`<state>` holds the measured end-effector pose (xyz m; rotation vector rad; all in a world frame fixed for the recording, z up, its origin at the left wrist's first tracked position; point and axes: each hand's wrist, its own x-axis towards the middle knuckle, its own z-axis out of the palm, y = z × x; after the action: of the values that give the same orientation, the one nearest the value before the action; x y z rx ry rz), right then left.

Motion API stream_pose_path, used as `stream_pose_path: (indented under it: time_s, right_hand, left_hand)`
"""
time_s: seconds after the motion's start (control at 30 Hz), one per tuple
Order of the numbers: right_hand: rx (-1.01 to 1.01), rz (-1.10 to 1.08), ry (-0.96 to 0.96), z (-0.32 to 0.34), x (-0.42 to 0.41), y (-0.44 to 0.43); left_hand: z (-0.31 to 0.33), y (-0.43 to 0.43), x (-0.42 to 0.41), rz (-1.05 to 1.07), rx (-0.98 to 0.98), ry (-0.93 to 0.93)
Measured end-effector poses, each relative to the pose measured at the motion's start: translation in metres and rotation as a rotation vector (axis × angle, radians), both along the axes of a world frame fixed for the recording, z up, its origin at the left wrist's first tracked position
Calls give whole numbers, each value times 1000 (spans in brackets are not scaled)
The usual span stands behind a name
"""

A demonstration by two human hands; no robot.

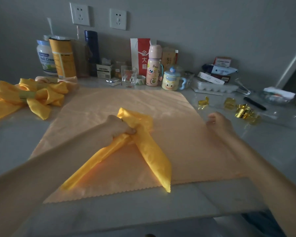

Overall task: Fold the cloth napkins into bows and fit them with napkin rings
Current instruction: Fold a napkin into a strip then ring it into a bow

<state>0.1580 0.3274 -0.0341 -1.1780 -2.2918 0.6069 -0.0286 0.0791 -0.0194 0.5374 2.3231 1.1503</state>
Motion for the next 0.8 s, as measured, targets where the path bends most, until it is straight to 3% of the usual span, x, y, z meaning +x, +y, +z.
stream_pose_path:
  time_s: [0.1,0.17,0.3,0.53,0.6,0.67,0.73,0.8]
  right_hand:
    - [38,23,-126,-5,-4,24]
    - [148,38,-263,-6,-20,39]
    - [398,45,-587,-3,-51,62]
    - [377,-62,-777,4,-100,103]
    - [381,-78,-819,8,-108,105]
    - [412,-86,-806,11,-109,102]
    - [461,-48,-684,14,-108,92]
    - [533,75,-499,16,-108,73]
  left_hand:
    - [-6,16,-13,119,162,-17]
    - [-7,26,-21,170,162,82]
    - [-21,31,-40,261,53,424]
    - [-29,31,-49,397,-103,561]
    - [-32,27,-50,302,-123,835]
    - [-38,29,-53,32,-97,1174]
    - [-40,33,-48,-254,-89,1324]
    - [-39,35,-37,-406,-126,1336]
